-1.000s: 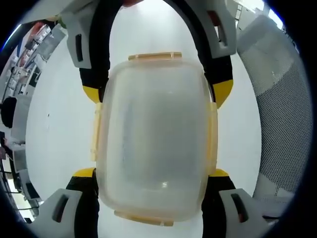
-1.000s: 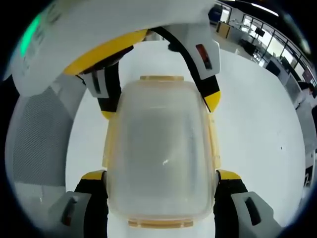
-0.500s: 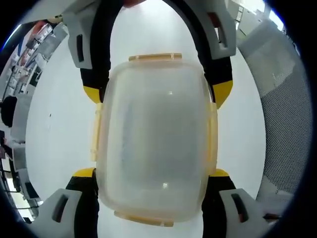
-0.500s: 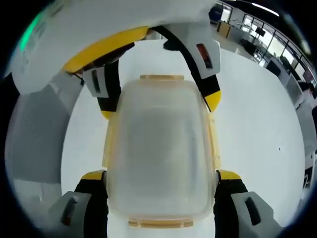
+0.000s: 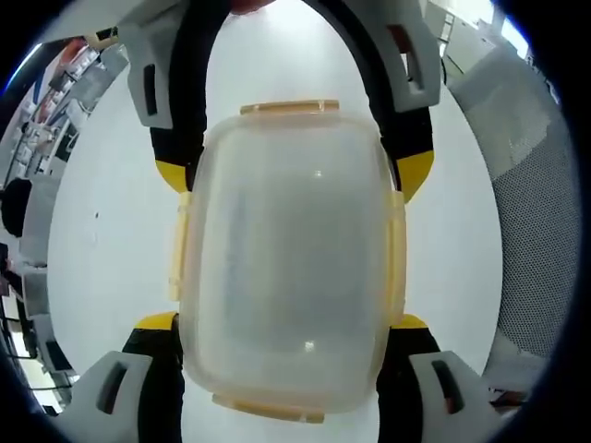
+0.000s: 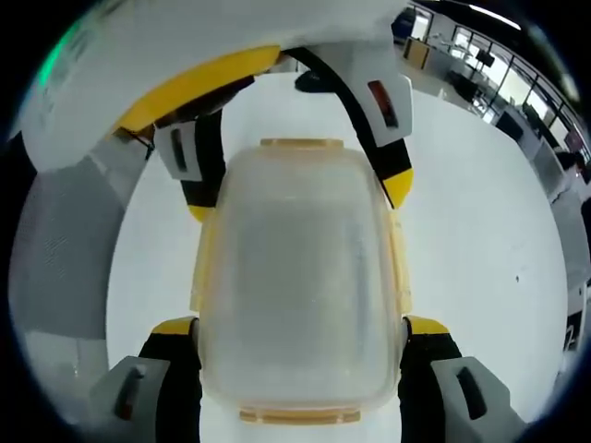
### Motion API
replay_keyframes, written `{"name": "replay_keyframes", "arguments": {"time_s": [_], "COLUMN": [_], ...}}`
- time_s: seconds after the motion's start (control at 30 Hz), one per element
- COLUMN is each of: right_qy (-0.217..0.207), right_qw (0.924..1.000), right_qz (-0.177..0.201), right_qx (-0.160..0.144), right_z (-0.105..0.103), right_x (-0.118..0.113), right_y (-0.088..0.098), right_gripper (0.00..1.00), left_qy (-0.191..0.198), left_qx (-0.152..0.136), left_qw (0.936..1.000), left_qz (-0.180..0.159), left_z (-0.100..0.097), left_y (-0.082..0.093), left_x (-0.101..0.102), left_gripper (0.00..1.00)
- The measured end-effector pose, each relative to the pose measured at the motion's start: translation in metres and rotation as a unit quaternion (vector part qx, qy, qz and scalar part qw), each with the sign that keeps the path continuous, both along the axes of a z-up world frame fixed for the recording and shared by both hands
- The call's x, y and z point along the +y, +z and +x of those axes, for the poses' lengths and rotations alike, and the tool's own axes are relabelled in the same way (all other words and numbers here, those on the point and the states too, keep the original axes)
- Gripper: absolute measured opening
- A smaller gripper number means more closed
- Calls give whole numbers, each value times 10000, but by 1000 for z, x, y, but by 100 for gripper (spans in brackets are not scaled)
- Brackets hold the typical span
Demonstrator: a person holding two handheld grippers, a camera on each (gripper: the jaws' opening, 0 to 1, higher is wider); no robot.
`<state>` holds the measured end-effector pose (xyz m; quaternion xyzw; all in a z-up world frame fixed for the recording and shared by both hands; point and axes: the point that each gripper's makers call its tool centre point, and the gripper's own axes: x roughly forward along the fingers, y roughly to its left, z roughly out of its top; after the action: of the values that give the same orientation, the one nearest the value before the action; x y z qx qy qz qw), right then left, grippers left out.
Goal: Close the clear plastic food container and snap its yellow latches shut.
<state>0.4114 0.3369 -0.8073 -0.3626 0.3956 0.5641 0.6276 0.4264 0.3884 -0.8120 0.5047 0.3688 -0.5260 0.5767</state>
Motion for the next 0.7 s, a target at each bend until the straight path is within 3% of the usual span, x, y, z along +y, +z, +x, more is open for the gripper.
{"name": "replay_keyframes", "arguments": {"time_s": [0.7], "right_qy": [-41], "right_qw": [10000], "right_qz": [8], "right_qx": [-22], "right_z": [16], "right_x": [-1], "right_y": [0], "right_gripper": [90], "left_qy": [-35], "left_qx": [21], "left_qw": [9999], "left_qz": [-99], "left_z": [18], "left_y": [0], "left_x": [-2], "left_gripper": [88]}}
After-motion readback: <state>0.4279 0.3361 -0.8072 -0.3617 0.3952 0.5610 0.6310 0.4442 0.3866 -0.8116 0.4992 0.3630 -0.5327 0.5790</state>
